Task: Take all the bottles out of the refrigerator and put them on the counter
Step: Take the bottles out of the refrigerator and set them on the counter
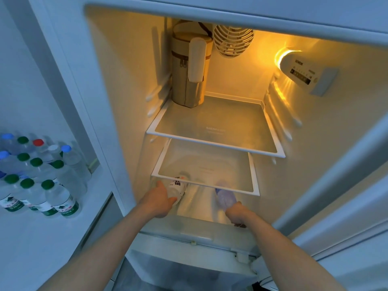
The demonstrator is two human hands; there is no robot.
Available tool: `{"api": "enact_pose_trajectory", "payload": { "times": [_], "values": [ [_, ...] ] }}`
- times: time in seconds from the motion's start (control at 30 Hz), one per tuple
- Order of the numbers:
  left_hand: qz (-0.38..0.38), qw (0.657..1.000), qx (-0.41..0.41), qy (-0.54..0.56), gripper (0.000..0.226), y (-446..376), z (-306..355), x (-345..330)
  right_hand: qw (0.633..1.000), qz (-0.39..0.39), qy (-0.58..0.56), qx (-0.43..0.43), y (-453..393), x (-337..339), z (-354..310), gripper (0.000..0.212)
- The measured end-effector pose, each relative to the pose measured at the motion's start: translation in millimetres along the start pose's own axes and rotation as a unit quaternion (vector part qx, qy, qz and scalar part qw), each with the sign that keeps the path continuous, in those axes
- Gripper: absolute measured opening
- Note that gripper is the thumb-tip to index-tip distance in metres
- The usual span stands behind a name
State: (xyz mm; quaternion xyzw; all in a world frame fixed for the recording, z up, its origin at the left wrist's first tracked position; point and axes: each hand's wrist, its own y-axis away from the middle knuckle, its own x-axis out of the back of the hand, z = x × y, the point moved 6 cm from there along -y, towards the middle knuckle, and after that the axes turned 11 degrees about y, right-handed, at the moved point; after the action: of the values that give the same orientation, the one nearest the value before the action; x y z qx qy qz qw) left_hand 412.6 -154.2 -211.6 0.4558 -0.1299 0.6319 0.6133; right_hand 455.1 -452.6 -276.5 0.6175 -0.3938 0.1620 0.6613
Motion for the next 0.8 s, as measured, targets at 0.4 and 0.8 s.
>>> {"api": "enact_pose_trajectory", "payload": {
  "times": [0.4,0.8],
  "values": [
    [0.128,0.987,-0.083,0.057,0.018,50,27,31,0.964,0.228,-0.042,0.129,42,31,-1,0.026],
    [0.187,0.967,-0.149,0.087,0.018,117,68,23,0.907,0.331,-0.106,0.237,106,56,12,0.004]
  ]
}}
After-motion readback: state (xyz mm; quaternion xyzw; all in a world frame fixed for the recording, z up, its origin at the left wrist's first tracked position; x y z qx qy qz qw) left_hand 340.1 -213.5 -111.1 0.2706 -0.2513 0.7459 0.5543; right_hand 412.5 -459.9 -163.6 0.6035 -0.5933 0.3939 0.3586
